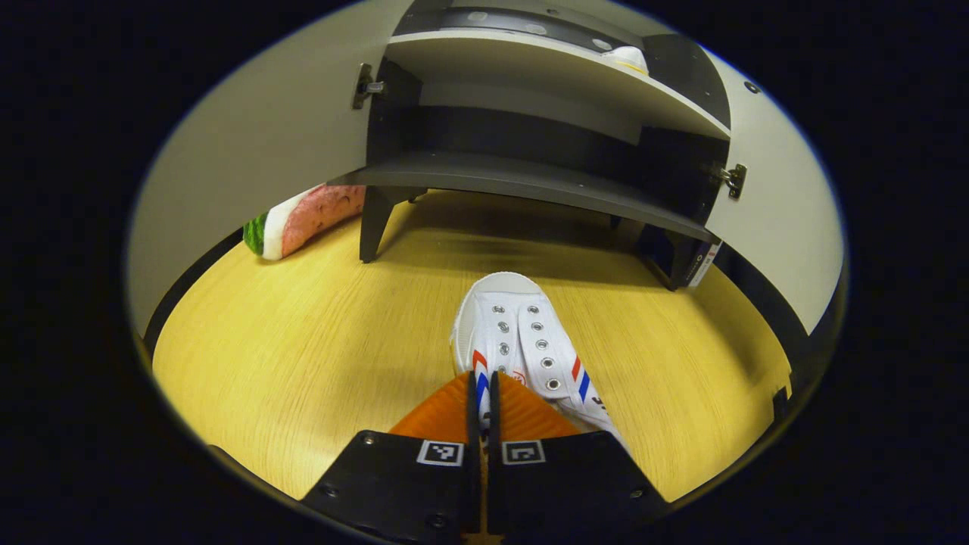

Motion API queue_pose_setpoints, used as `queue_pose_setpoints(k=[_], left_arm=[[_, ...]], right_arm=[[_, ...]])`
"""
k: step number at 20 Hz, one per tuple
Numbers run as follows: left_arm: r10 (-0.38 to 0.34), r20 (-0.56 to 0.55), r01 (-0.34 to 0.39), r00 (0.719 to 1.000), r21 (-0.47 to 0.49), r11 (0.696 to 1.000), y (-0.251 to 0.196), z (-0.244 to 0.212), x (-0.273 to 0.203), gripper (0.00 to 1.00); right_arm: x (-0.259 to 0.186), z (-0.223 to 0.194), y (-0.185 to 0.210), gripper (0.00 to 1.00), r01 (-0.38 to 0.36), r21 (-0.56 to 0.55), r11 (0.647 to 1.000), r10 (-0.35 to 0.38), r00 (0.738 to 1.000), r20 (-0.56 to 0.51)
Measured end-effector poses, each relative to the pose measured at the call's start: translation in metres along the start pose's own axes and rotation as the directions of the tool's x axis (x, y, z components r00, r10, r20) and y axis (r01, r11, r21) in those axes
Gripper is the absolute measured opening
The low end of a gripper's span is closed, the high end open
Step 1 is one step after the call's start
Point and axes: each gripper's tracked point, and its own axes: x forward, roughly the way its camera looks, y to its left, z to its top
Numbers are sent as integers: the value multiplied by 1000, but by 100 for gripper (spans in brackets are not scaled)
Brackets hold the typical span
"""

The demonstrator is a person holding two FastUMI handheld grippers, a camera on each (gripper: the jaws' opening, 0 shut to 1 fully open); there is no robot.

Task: Grab one shoe with the right hand and put it into the shoe cabinet, grab the other shoe with the left hand and put it into the shoe cabinet; then close the right door with the right hand and the left door with the left hand.

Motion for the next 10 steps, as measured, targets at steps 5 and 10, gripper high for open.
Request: queue_pose_setpoints(k=[5,10], left_arm=[[-34,6,34,999,-43,998,1,15,-4,1],[-57,110,60,992,-19,998,-7,59,-34,1]], right_arm=[[1,-7,-3,31,3,-3,1000,-3,1000,-16],[4,-19,-5,31,3,9,1000,-2,999,-36]])
